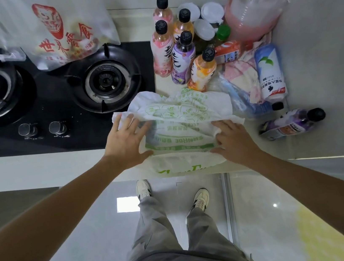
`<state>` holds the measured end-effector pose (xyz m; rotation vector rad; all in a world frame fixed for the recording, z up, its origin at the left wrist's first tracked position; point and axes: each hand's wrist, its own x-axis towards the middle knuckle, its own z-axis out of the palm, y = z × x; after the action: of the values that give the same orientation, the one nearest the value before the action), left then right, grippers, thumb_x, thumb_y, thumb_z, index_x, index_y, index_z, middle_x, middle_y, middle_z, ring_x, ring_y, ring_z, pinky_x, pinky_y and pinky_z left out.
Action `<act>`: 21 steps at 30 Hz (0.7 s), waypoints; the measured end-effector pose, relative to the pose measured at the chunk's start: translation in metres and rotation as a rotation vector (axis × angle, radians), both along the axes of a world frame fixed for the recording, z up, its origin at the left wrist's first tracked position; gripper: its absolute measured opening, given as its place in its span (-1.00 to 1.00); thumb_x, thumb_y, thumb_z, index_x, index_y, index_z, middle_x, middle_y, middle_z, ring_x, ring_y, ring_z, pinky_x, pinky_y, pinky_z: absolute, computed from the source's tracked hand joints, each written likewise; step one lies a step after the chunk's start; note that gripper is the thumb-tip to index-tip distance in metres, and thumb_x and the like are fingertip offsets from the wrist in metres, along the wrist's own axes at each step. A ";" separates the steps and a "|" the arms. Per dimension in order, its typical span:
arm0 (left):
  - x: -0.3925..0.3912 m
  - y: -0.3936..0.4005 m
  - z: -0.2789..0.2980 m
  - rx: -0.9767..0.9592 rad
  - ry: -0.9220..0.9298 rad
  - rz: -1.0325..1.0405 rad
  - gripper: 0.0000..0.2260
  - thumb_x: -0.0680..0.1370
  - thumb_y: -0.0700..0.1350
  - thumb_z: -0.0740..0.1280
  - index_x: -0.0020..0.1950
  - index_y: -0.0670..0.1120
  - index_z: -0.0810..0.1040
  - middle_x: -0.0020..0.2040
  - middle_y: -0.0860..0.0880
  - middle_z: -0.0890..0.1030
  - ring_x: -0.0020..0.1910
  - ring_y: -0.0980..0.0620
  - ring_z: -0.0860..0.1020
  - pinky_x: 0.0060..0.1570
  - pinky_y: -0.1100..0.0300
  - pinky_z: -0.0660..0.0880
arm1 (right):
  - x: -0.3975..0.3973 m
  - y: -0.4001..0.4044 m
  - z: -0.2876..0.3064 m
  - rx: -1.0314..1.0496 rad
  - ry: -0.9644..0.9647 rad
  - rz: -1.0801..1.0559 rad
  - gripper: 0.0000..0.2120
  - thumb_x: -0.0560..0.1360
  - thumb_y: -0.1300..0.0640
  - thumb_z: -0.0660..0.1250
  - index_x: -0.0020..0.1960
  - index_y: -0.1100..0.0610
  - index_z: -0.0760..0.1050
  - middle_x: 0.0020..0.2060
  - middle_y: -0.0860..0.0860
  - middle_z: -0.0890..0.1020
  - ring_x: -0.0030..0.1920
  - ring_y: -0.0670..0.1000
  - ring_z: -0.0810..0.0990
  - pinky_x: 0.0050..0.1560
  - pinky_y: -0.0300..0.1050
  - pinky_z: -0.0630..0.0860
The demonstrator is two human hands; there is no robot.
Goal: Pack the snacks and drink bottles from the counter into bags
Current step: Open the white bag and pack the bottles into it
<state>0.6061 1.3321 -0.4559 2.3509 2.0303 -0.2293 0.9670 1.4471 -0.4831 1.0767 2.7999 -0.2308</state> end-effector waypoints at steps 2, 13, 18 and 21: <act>-0.002 0.007 0.001 0.002 0.032 -0.004 -0.09 0.35 0.47 0.38 0.56 0.04 0.25 0.32 -0.15 0.46 0.47 -0.23 0.33 0.55 -0.28 0.07 | 0.000 0.005 0.002 0.041 0.012 -0.021 -0.59 0.40 -0.14 0.57 0.04 0.13 0.59 0.19 0.06 0.64 0.18 0.17 0.58 0.01 0.07 0.50; 0.007 0.022 0.014 -0.148 0.092 -0.041 -0.27 0.38 0.55 0.24 0.45 0.21 0.46 0.61 -0.26 0.12 0.64 -0.30 -0.09 0.58 -0.30 -0.15 | 0.000 0.019 0.015 -0.288 -0.149 -0.062 0.02 0.26 -0.30 0.61 0.60 -0.14 0.24 0.60 0.08 0.13 0.55 0.19 0.12 0.47 0.28 0.25; 0.012 0.027 0.008 -0.162 0.101 -0.044 -0.39 0.51 0.47 0.15 0.04 0.03 0.75 0.58 -0.14 0.16 0.64 -0.33 -0.10 0.58 -0.29 -0.09 | 0.006 0.024 0.007 -0.341 0.128 -0.117 -0.64 0.49 -0.24 0.44 0.23 -0.14 0.66 0.55 0.03 0.35 0.49 0.22 0.28 0.42 0.41 0.32; 0.013 0.027 0.001 -0.110 -0.026 -0.051 -0.51 0.62 0.23 0.28 0.03 -0.17 0.75 0.45 -0.13 0.42 0.60 -0.35 0.14 0.55 -0.32 0.09 | 0.001 0.024 0.004 -0.241 0.160 -0.187 -0.71 0.56 -0.12 0.43 -0.13 0.09 0.73 0.38 0.06 0.54 0.33 0.23 0.44 0.27 0.30 0.45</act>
<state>0.6195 1.3594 -0.4552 2.3294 1.8964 -0.3023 0.9679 1.4710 -0.4791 1.3101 2.7110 -0.6833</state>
